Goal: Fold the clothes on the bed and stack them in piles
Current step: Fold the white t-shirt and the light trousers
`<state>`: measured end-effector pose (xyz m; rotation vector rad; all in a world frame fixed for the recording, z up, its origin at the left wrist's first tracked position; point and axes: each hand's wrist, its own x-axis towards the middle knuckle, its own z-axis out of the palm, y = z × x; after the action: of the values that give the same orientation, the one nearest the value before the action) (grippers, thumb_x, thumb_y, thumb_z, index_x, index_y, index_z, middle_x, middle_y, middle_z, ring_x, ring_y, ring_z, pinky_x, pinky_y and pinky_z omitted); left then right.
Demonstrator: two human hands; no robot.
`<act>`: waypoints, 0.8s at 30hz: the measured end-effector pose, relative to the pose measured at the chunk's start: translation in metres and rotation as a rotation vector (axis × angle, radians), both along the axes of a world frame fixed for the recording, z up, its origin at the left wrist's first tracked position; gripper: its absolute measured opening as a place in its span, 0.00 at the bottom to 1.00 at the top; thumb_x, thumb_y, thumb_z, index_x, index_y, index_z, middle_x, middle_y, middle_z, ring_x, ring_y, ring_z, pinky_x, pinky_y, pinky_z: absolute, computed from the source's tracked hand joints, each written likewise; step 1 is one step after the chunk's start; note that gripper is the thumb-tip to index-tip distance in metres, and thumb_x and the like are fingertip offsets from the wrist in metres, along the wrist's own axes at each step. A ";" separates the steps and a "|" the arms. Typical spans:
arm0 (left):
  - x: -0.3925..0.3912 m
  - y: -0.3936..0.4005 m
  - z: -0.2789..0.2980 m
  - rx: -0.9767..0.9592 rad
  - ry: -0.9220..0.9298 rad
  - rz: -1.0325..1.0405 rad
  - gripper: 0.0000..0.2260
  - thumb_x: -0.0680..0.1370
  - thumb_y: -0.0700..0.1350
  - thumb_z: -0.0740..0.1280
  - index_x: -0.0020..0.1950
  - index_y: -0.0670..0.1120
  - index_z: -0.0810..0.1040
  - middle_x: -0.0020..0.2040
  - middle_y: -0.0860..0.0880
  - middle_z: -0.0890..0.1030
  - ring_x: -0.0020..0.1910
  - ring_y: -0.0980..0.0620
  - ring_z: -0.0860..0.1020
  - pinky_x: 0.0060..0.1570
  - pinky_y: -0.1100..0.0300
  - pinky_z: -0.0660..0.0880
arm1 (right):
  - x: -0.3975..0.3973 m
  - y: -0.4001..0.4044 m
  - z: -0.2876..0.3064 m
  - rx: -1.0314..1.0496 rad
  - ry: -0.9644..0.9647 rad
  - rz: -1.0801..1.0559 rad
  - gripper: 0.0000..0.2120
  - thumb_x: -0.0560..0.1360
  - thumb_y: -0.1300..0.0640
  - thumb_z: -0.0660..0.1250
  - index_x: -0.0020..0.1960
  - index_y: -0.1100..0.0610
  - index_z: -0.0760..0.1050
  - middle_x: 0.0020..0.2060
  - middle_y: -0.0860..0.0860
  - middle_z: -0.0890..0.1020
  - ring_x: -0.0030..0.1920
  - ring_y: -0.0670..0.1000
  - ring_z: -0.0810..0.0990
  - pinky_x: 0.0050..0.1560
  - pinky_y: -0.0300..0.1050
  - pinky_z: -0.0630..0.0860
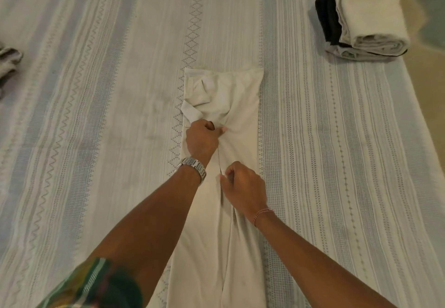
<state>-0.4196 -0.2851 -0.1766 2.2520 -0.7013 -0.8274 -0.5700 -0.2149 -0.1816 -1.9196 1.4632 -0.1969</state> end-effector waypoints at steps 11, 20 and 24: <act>-0.001 0.037 0.000 0.185 -0.023 -0.232 0.12 0.70 0.54 0.79 0.34 0.47 0.84 0.31 0.50 0.83 0.33 0.50 0.82 0.39 0.53 0.80 | -0.029 0.079 -0.007 -0.111 0.255 0.060 0.14 0.74 0.41 0.69 0.41 0.50 0.73 0.31 0.44 0.78 0.28 0.49 0.78 0.28 0.43 0.72; -0.001 0.062 0.003 0.254 0.134 -0.268 0.09 0.70 0.45 0.77 0.38 0.39 0.84 0.33 0.44 0.85 0.28 0.49 0.81 0.40 0.50 0.83 | -0.032 0.097 0.004 -0.044 0.354 -0.016 0.11 0.79 0.46 0.63 0.47 0.52 0.78 0.37 0.48 0.83 0.35 0.51 0.83 0.34 0.43 0.75; -0.005 0.078 0.005 0.260 0.164 -0.288 0.06 0.69 0.40 0.74 0.38 0.37 0.84 0.33 0.42 0.85 0.26 0.48 0.79 0.36 0.53 0.80 | -0.031 0.103 0.006 -0.026 0.261 0.010 0.09 0.77 0.49 0.63 0.47 0.52 0.79 0.36 0.47 0.83 0.35 0.50 0.81 0.35 0.45 0.78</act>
<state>-0.4249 -0.2067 -0.1719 2.3039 -0.8967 -1.2932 -0.6009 -0.1120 -0.1760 -2.0321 1.6251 0.0425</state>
